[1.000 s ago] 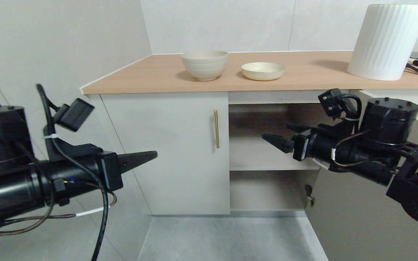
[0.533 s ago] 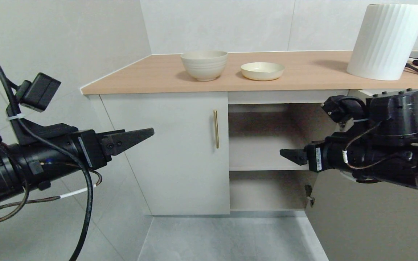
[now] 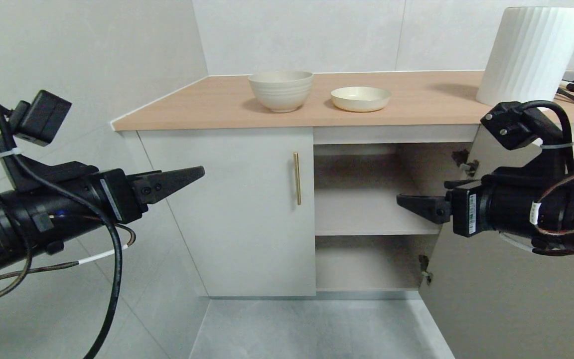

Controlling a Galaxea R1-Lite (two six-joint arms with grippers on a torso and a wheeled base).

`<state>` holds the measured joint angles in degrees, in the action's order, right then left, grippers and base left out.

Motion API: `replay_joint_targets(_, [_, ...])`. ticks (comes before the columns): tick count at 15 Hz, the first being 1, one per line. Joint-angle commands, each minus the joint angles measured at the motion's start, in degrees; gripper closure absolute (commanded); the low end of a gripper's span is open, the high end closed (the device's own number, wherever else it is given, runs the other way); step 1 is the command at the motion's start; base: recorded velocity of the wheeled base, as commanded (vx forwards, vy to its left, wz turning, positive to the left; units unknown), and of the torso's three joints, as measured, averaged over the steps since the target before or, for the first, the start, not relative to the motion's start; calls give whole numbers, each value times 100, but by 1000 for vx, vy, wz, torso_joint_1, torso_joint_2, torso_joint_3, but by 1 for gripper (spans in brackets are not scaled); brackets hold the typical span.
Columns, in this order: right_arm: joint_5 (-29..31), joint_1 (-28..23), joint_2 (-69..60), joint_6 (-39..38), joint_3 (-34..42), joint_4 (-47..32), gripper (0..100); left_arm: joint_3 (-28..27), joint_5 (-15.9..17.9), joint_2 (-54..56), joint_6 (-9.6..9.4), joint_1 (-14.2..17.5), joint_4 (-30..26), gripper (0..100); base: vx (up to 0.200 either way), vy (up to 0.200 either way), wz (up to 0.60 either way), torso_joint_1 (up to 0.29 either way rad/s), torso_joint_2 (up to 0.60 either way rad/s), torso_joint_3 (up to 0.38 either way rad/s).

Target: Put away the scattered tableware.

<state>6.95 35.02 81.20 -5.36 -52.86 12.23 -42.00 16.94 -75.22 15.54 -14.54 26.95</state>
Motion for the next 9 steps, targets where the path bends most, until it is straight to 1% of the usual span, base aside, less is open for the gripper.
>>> replay_joint_targets(1, [-1,13,-113,0,-5,8,0,-10,2,7,1,4,3,0,200,0,0,2,-2,12])
replay_joint_targets(8, [17,84,-315,-158,-5,17,0,-45,2,-55,19,13,3,0,200,0,0,4,-1,3])
replay_joint_targets(9, [17,92,-324,-158,4,17,0,-45,2,-55,19,13,3,0,0,0,0,0,0,0])
